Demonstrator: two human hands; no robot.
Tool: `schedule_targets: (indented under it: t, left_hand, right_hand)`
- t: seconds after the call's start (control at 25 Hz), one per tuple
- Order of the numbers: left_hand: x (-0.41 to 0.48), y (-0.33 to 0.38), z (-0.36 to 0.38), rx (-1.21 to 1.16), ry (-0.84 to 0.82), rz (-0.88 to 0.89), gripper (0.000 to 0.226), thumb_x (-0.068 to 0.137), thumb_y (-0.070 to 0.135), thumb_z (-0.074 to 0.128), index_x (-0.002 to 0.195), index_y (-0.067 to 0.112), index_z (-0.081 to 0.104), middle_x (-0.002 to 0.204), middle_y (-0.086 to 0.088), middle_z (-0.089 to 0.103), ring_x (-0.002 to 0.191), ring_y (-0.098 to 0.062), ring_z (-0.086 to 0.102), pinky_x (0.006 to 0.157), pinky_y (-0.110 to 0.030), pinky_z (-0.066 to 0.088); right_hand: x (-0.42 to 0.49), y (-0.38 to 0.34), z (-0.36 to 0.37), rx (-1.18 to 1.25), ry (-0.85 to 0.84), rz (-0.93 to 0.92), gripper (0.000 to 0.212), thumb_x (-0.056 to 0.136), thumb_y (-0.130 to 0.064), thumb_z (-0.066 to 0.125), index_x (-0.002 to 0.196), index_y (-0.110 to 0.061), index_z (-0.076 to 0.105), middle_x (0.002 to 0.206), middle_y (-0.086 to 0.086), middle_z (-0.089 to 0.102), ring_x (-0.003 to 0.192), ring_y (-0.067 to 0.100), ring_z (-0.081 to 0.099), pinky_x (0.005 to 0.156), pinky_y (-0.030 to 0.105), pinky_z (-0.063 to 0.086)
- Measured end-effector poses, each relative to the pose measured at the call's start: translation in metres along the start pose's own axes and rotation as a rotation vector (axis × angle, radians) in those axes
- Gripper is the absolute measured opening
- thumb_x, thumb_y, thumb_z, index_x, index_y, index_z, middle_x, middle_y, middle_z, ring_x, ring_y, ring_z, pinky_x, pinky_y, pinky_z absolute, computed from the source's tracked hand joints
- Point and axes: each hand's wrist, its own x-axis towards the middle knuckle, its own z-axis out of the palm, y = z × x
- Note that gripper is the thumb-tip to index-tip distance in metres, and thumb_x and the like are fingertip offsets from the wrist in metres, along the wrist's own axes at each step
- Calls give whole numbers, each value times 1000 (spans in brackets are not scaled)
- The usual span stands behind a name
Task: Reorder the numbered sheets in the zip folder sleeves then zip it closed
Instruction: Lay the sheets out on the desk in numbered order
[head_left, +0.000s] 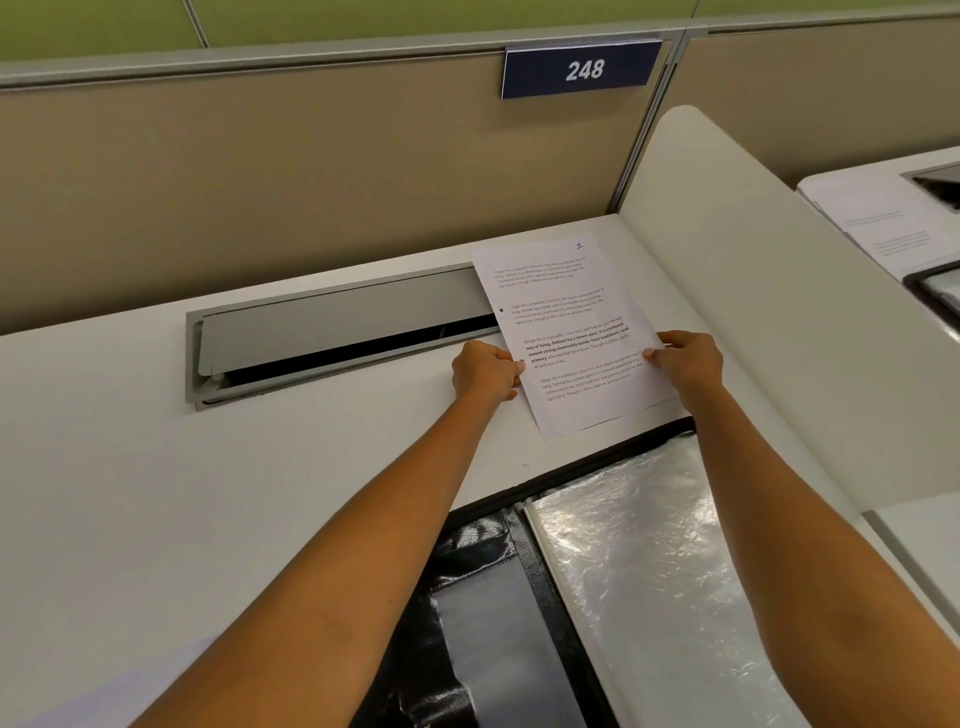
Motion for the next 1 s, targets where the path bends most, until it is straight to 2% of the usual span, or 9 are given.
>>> schedule_targets:
  t: [0.12, 0.2, 0.36, 0.48, 0.52, 0.6, 0.64, 0.88, 1.0]
  left_hand:
    - [-1, 1, 0, 40, 1, 14, 20, 82, 12, 76, 98, 2, 70, 103, -10, 73, 78, -21, 73, 72, -37, 61]
    - [-2, 0, 1, 53, -1, 17, 22, 81, 13, 77, 98, 1, 70, 103, -10, 72, 79, -21, 72, 73, -37, 61]
    - [-4, -1, 1, 104, -15, 31, 20, 80, 17, 79, 93, 3, 71, 97, -10, 73, 79, -22, 72, 78, -39, 60]
    - [-11, -1, -7, 167, -29, 41, 19, 80, 22, 78, 85, 9, 65, 89, -3, 67, 90, -28, 69, 86, -41, 56]
    - [-14, -2, -12, 192, -40, 51, 23, 81, 24, 77, 93, 9, 64, 95, -4, 65, 98, -30, 67, 91, -41, 54]
    - [-24, -5, -26, 242, -62, 60, 49, 83, 25, 75, 124, 6, 56, 123, -9, 60, 116, -29, 58, 98, -36, 48]
    - [-29, -6, -34, 264, -72, 69, 59, 84, 27, 74, 133, 6, 49, 132, -10, 56, 121, -28, 54, 100, -36, 46]
    - [-63, -20, -86, 417, -43, 163, 65, 87, 33, 70, 141, 10, 41, 142, -10, 49, 125, -28, 50, 100, -35, 44]
    - [-79, -32, -116, 469, 4, 199, 64, 88, 34, 68, 141, 11, 41, 142, -11, 49, 126, -29, 50, 99, -36, 44]
  right_hand:
    - [3, 1, 3, -13, 12, 15, 44, 83, -12, 74, 126, -12, 64, 121, 12, 66, 111, 27, 60, 98, 31, 45]
    - [4, 2, 4, -37, 29, 27, 47, 82, -12, 75, 127, -13, 63, 124, 13, 64, 114, 28, 59, 102, 33, 44]
    - [0, 2, 5, -106, 96, -4, 53, 81, -15, 76, 131, -11, 58, 128, 15, 61, 122, 33, 52, 105, 43, 43]
    - [-15, -1, 12, -88, 130, -40, 50, 83, -14, 73, 131, -11, 57, 126, 14, 60, 121, 34, 50, 101, 45, 44]
    - [-23, -5, 15, -70, 137, -57, 48, 84, -13, 72, 130, -11, 58, 124, 14, 61, 119, 34, 51, 100, 43, 45]
    - [-46, -14, 26, -23, 134, -103, 44, 85, -12, 71, 128, -11, 60, 120, 13, 62, 117, 32, 52, 97, 40, 48]
    - [-59, -20, 34, -3, 125, -130, 42, 86, -11, 71, 127, -11, 61, 119, 12, 62, 115, 32, 53, 95, 39, 48]
    - [-151, -59, 90, -23, 31, -312, 35, 86, -14, 71, 119, -8, 65, 117, 16, 63, 113, 33, 54, 96, 40, 48]
    - [-197, -75, 117, -41, -23, -348, 34, 87, -18, 71, 119, -9, 65, 117, 16, 62, 113, 31, 54, 93, 35, 45]
